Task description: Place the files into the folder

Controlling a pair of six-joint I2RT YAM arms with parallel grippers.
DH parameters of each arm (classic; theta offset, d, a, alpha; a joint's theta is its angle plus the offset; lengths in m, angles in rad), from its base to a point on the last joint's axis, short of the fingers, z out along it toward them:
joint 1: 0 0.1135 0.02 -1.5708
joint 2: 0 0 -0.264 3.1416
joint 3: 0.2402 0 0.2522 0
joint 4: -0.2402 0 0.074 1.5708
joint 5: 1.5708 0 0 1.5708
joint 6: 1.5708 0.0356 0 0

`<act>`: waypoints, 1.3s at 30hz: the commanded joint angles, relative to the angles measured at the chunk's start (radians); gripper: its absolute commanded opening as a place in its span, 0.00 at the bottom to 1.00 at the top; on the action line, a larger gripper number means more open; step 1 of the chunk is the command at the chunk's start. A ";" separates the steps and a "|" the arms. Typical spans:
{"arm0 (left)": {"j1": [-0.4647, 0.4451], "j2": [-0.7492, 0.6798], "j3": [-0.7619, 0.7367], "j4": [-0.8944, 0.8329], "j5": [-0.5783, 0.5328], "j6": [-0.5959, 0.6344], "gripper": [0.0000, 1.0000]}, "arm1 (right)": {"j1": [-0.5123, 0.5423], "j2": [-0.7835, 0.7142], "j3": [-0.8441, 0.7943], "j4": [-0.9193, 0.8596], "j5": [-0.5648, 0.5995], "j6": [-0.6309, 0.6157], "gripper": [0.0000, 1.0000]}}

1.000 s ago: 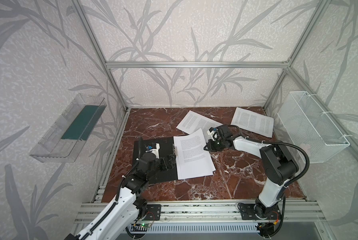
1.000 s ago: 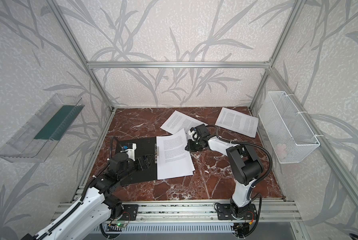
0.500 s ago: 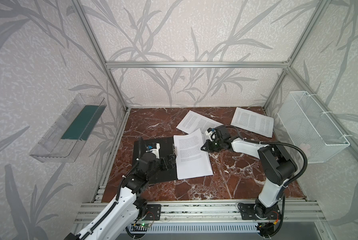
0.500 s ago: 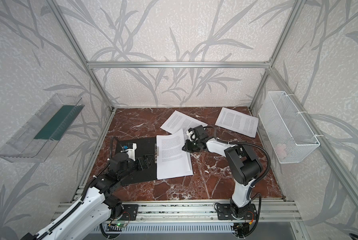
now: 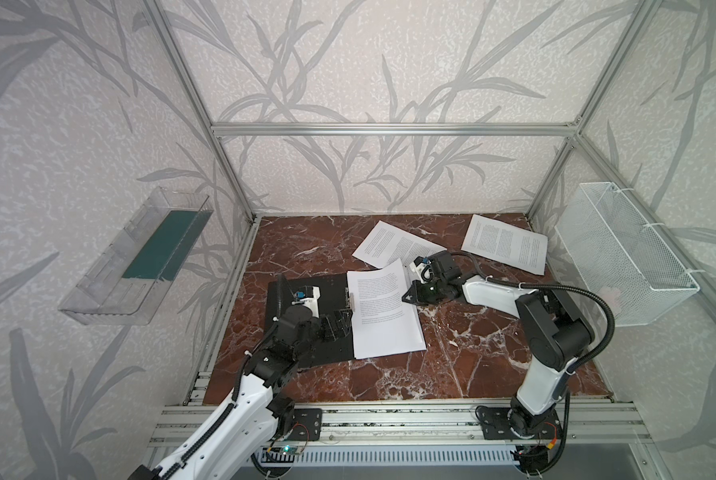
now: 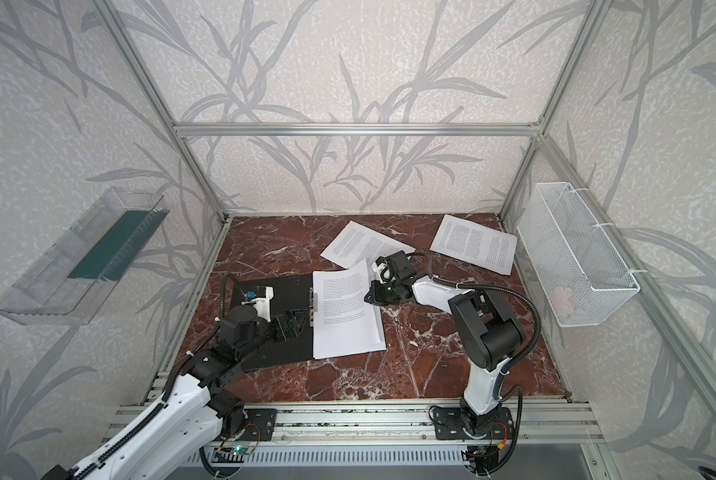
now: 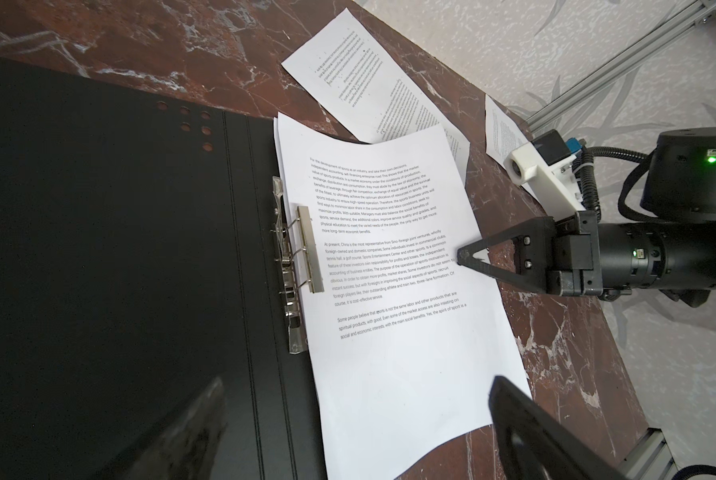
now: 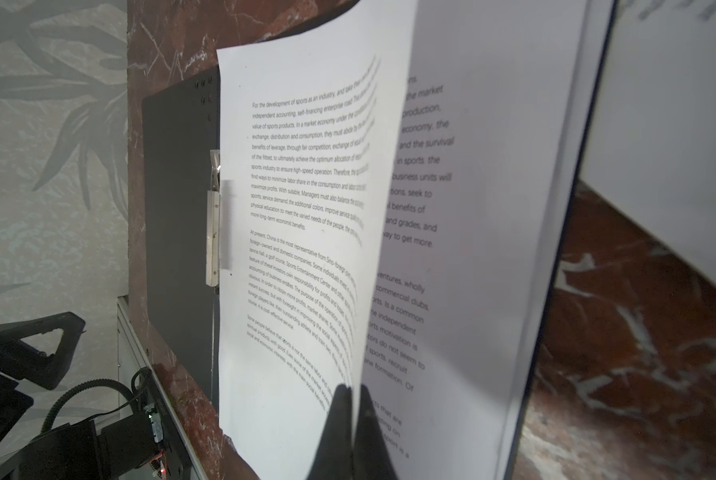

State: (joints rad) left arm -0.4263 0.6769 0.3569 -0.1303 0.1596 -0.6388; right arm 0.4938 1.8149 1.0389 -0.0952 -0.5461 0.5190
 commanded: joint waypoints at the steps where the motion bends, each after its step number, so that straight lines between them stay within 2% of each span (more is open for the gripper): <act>1: -0.003 0.003 -0.011 0.021 0.002 0.010 0.99 | 0.005 -0.002 0.020 -0.041 0.016 -0.033 0.00; 33: -0.003 0.007 -0.013 0.032 0.005 0.009 0.99 | 0.009 0.018 0.011 0.036 -0.003 0.036 0.00; 34: -0.003 0.007 -0.013 0.032 0.006 0.010 0.99 | 0.009 0.017 0.012 0.034 -0.003 0.033 0.01; 36: -0.003 0.007 -0.013 0.031 0.005 0.009 0.99 | 0.009 0.013 0.013 0.028 0.000 0.029 0.12; 39: -0.002 0.005 -0.012 0.032 0.008 0.009 0.99 | 0.006 0.000 0.027 -0.013 0.035 0.006 0.42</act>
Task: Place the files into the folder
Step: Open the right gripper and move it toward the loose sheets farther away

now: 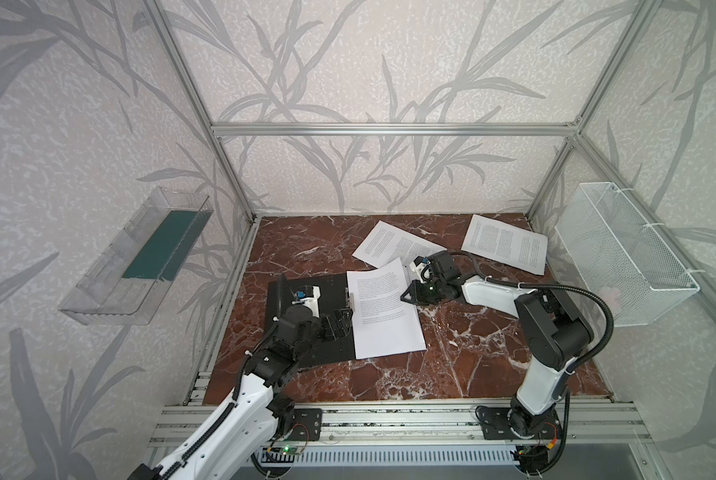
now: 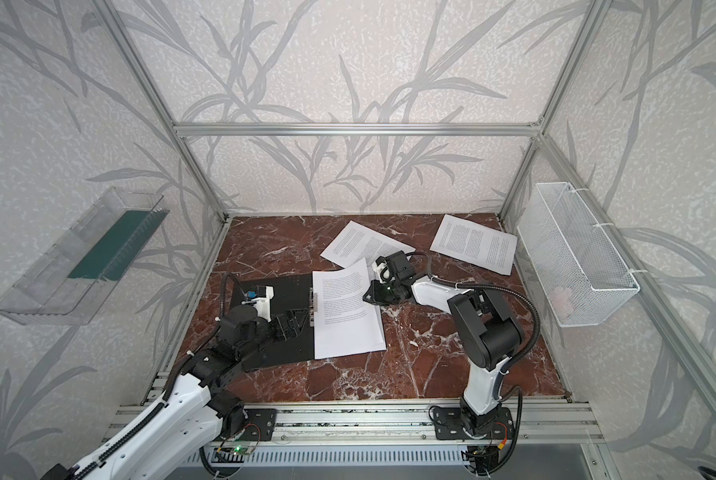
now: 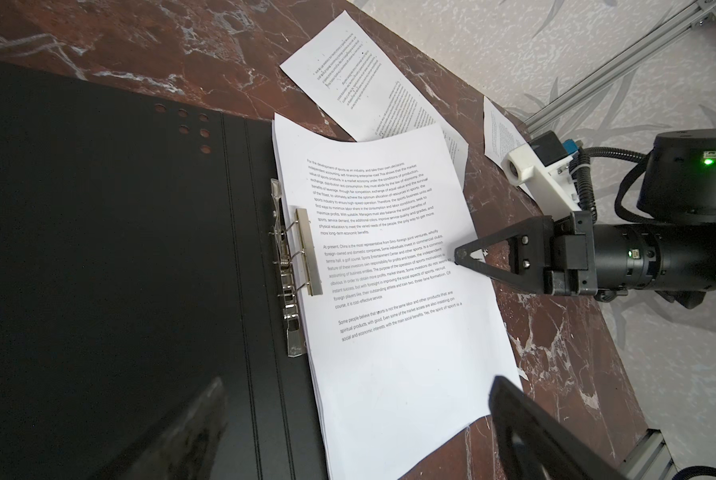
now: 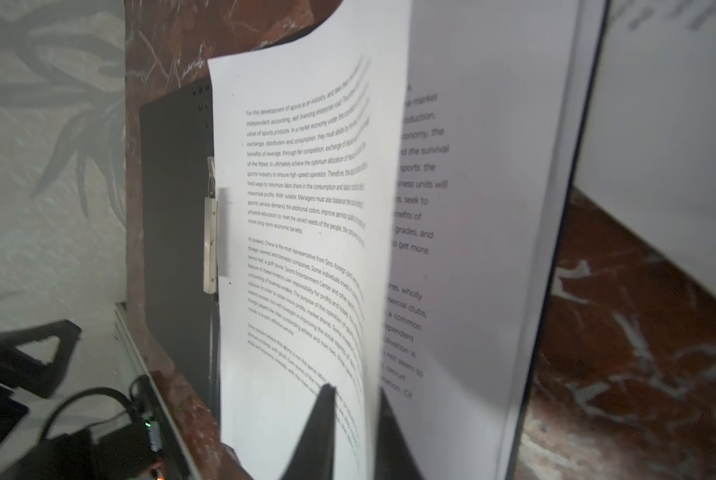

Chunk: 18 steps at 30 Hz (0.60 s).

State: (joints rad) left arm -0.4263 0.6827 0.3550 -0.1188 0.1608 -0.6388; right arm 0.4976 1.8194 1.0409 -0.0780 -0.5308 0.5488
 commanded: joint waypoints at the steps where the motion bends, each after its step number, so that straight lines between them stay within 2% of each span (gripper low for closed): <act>1: -0.003 0.000 -0.011 0.019 0.006 0.009 0.99 | -0.002 -0.012 0.032 -0.054 0.040 -0.036 0.49; 3: -0.003 -0.003 -0.011 0.016 0.007 0.010 0.99 | -0.022 -0.039 0.029 -0.076 0.092 -0.034 0.59; 7: -0.003 -0.009 -0.012 0.016 0.006 0.008 0.99 | -0.099 -0.105 -0.038 -0.016 0.130 0.027 0.66; 11: -0.003 -0.013 -0.017 0.025 0.006 0.004 0.99 | -0.163 -0.107 -0.108 0.102 0.115 0.159 0.67; 18: -0.003 -0.014 -0.016 0.022 0.004 0.003 0.99 | -0.169 -0.052 -0.172 0.333 0.130 0.382 0.66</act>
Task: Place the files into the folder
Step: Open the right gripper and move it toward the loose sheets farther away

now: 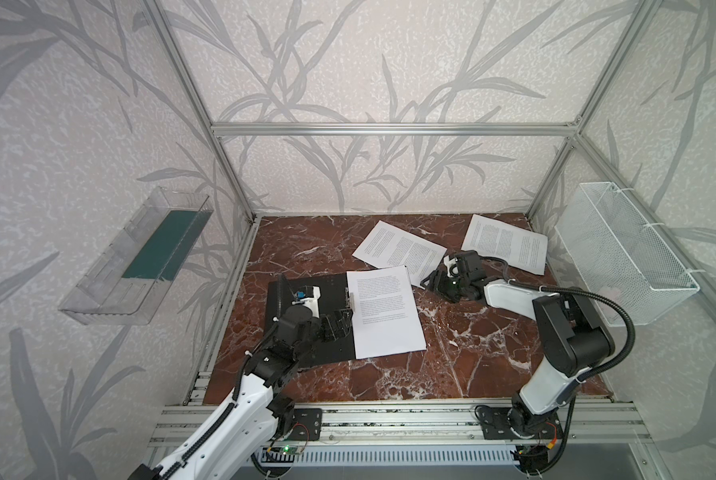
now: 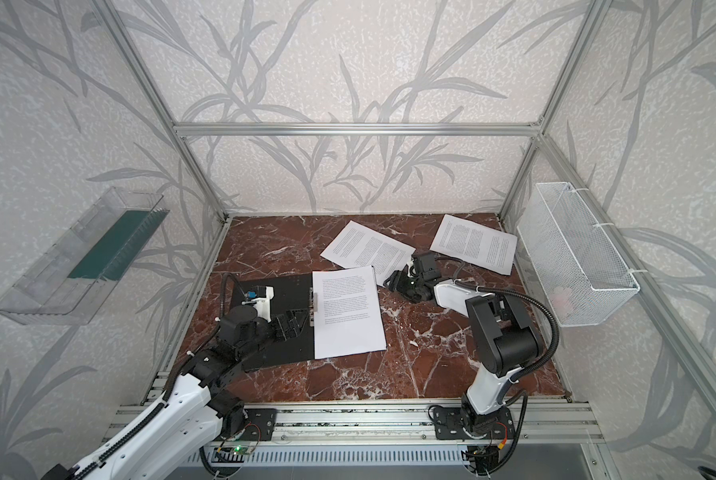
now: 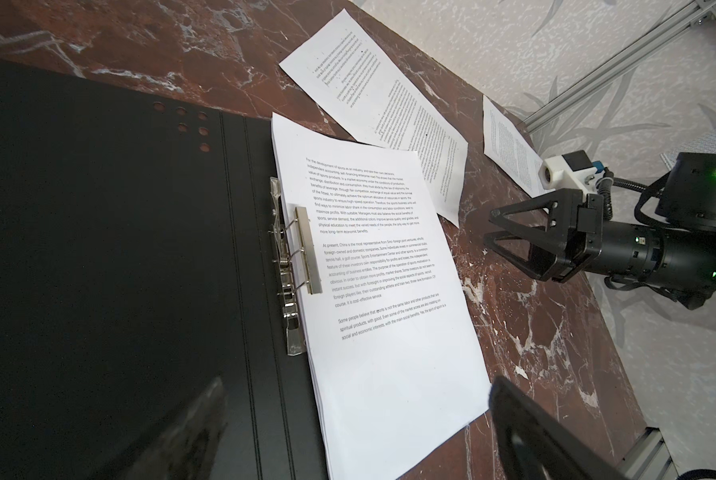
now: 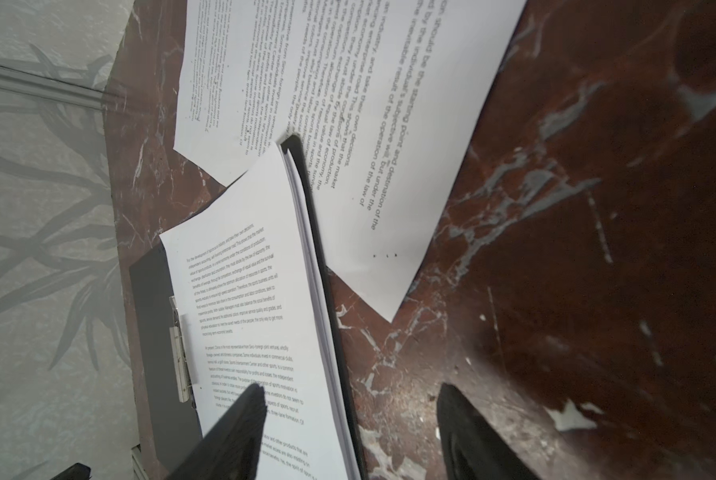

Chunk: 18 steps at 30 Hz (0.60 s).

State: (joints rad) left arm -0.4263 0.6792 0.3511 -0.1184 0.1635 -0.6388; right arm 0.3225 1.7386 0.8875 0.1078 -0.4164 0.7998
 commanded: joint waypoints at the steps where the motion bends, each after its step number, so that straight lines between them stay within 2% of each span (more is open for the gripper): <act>1: -0.004 -0.010 -0.012 0.022 0.002 0.004 0.99 | 0.006 0.040 -0.032 0.188 0.021 0.169 0.65; 7: -0.002 -0.008 -0.016 0.031 0.001 0.002 0.99 | 0.013 0.107 -0.082 0.361 0.041 0.347 0.62; 18: -0.003 -0.006 -0.018 0.039 0.006 -0.003 0.99 | 0.031 0.180 -0.158 0.558 0.117 0.524 0.59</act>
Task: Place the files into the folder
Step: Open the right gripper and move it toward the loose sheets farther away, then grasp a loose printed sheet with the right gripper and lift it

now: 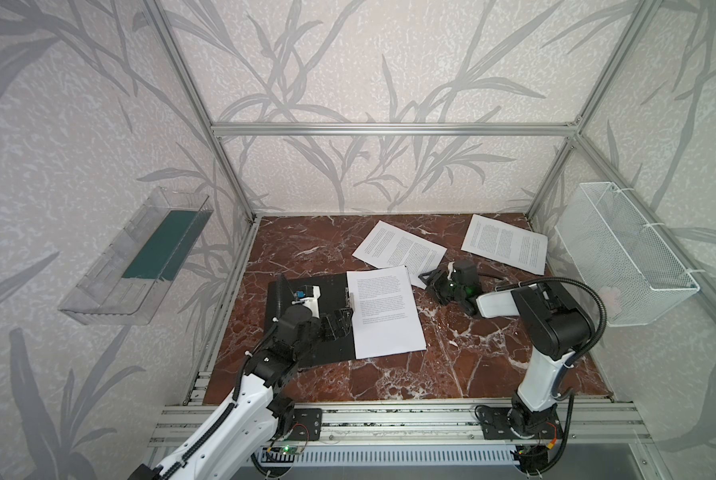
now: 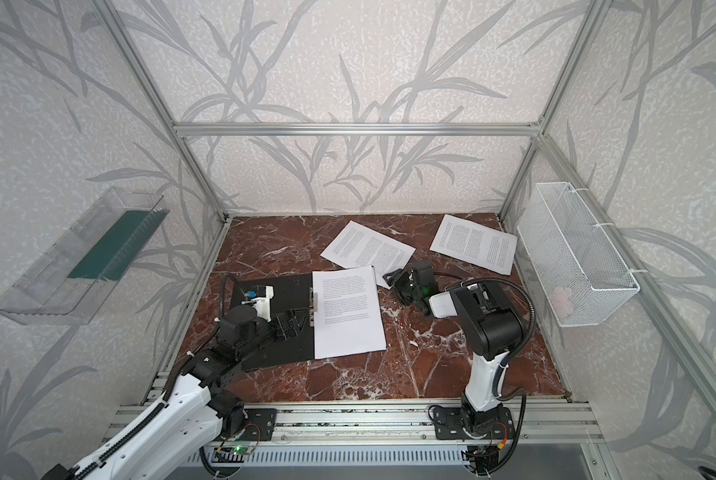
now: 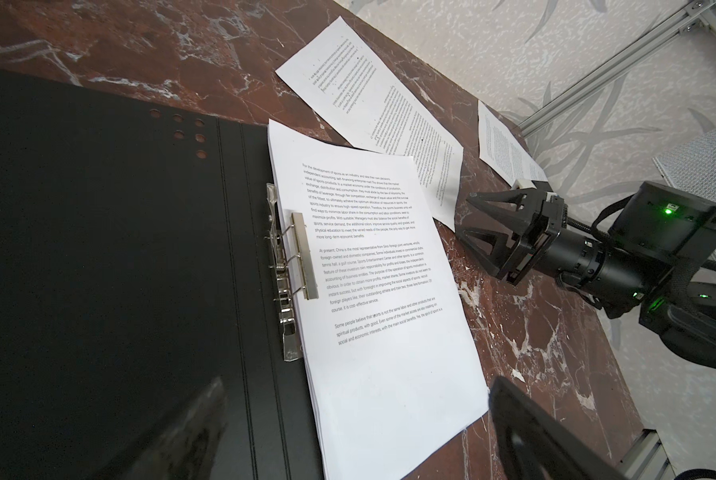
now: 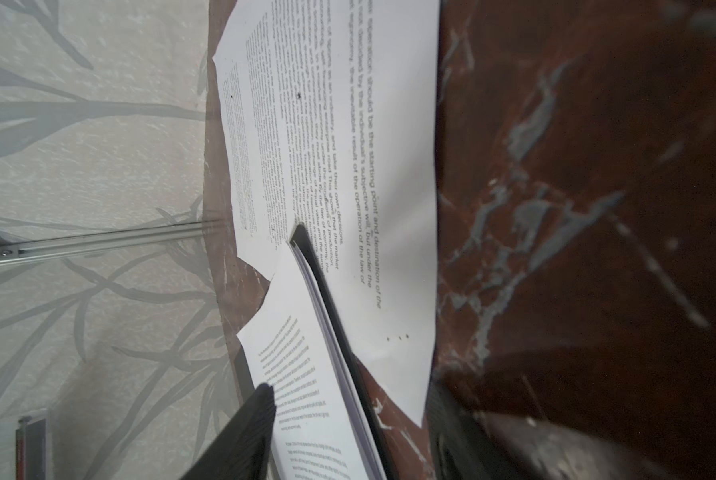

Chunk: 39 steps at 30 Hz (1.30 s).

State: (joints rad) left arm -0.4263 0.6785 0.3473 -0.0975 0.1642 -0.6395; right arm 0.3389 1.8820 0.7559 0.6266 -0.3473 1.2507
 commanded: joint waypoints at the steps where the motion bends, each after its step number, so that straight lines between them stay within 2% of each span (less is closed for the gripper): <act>1: -0.003 -0.008 -0.014 0.018 0.005 -0.002 0.99 | 0.022 0.037 -0.027 0.042 0.059 0.082 0.59; 6: -0.003 -0.007 -0.015 0.018 0.003 -0.002 0.99 | 0.047 0.038 -0.032 0.067 0.115 0.108 0.58; 15: -0.003 -0.010 -0.016 0.021 0.008 -0.004 0.99 | 0.063 0.065 -0.050 0.146 0.215 0.156 0.46; 19: -0.003 -0.014 -0.017 0.021 0.006 -0.005 0.99 | 0.063 0.079 -0.059 0.169 0.264 0.163 0.24; 23: -0.002 -0.018 -0.019 0.020 0.008 -0.006 0.99 | 0.061 0.112 -0.046 0.212 0.281 0.160 0.10; 26: -0.002 -0.022 -0.020 0.020 0.008 -0.006 0.99 | 0.051 0.108 -0.009 0.183 0.294 0.089 0.00; 31: -0.002 -0.034 -0.019 0.016 0.009 -0.008 0.99 | 0.019 0.053 0.108 0.030 0.248 -0.070 0.00; 35: -0.003 -0.046 -0.024 0.017 0.004 -0.010 0.99 | -0.023 -0.024 0.238 -0.182 0.236 -0.238 0.00; 39: -0.003 -0.051 -0.023 0.018 0.003 -0.011 0.99 | -0.052 -0.058 0.459 -0.435 0.158 -0.461 0.00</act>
State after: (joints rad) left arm -0.4263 0.6395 0.3382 -0.0933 0.1673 -0.6472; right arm 0.3031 1.8965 1.0843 0.4145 -0.1356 1.0153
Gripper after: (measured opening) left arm 0.991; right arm 0.047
